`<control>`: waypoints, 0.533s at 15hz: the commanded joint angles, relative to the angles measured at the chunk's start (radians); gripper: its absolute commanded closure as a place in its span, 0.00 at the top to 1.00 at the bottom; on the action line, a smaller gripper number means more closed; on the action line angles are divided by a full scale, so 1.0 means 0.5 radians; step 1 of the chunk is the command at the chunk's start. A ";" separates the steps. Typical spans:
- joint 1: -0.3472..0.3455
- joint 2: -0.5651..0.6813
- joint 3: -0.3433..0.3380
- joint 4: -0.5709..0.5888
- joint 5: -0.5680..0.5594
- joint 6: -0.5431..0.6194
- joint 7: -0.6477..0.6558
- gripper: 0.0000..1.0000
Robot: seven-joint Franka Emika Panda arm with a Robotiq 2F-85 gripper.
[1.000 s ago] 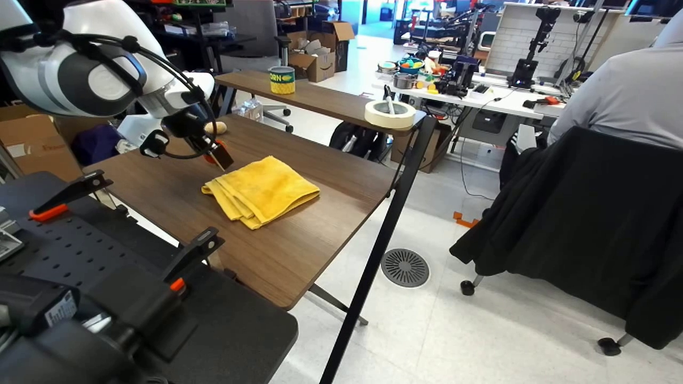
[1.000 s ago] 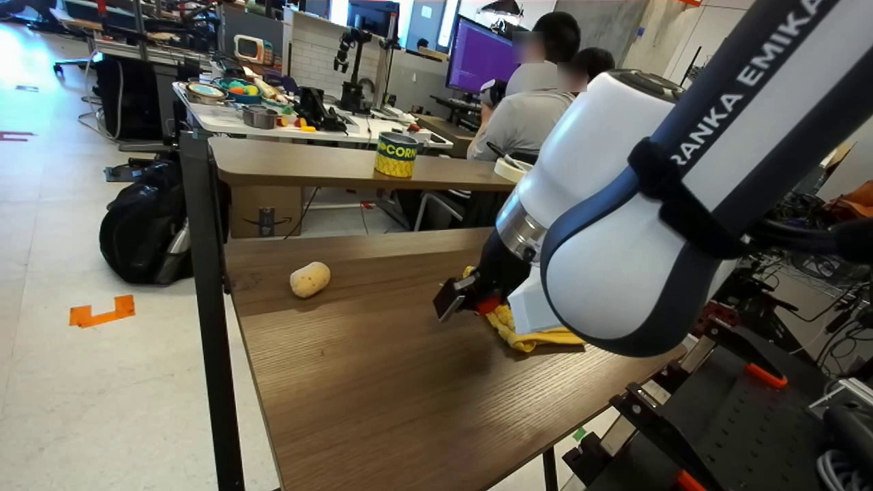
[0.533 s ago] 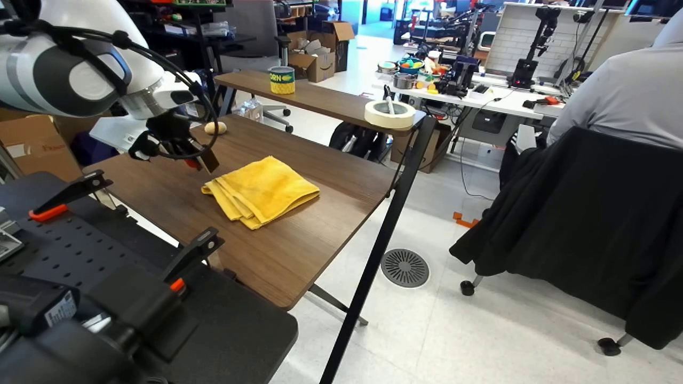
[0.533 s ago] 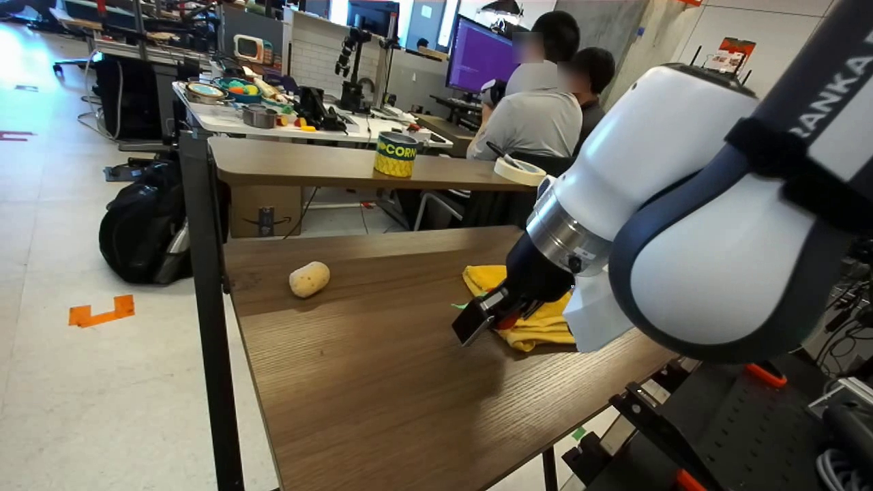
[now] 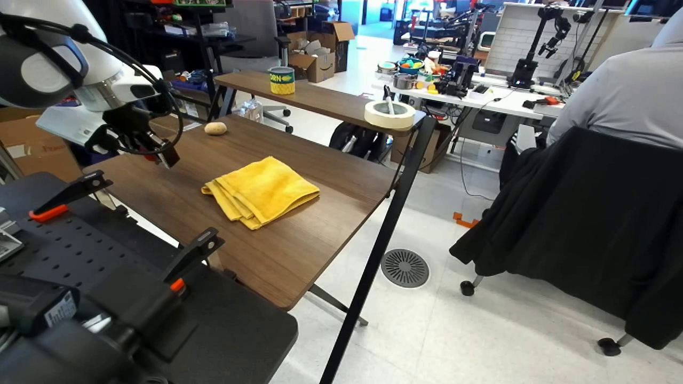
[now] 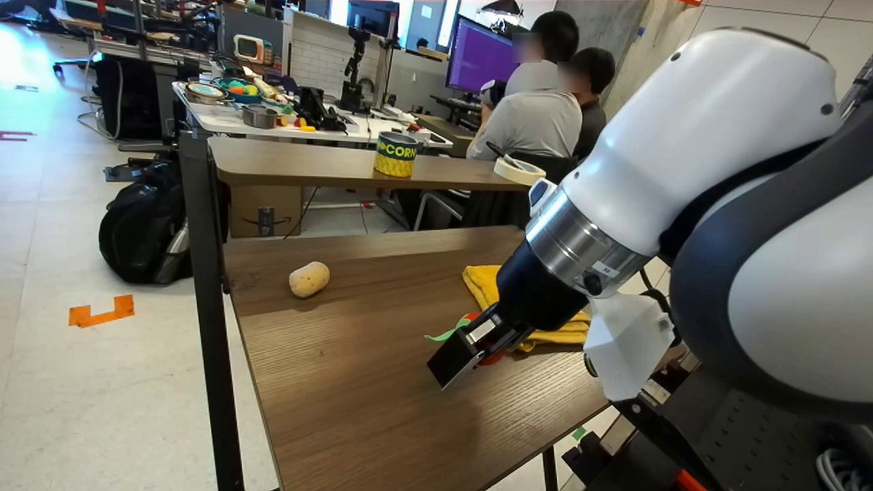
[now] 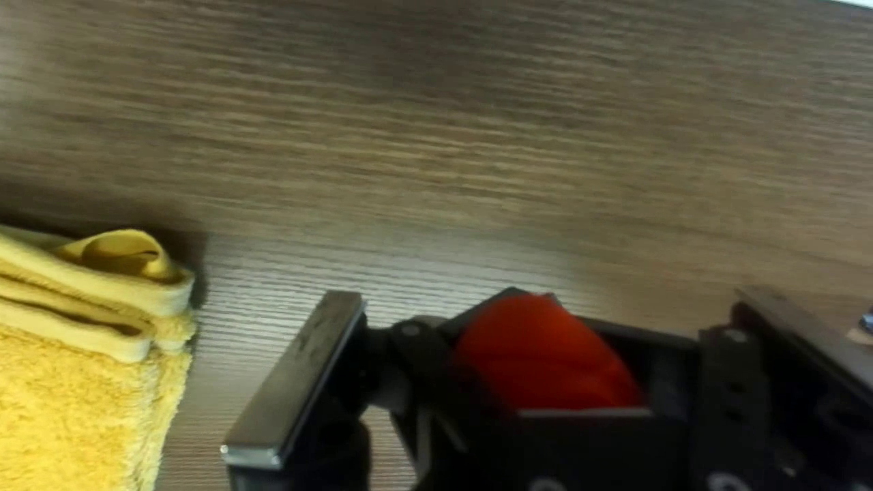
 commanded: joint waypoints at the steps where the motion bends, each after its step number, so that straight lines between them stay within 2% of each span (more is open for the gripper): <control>1: 0.232 0.100 -0.108 0.126 0.116 -0.053 0.051 0.00; 7: 0.441 0.203 -0.220 0.213 0.192 -0.063 0.092 0.00; 8: 0.459 0.211 -0.236 0.217 0.199 -0.070 0.096 0.25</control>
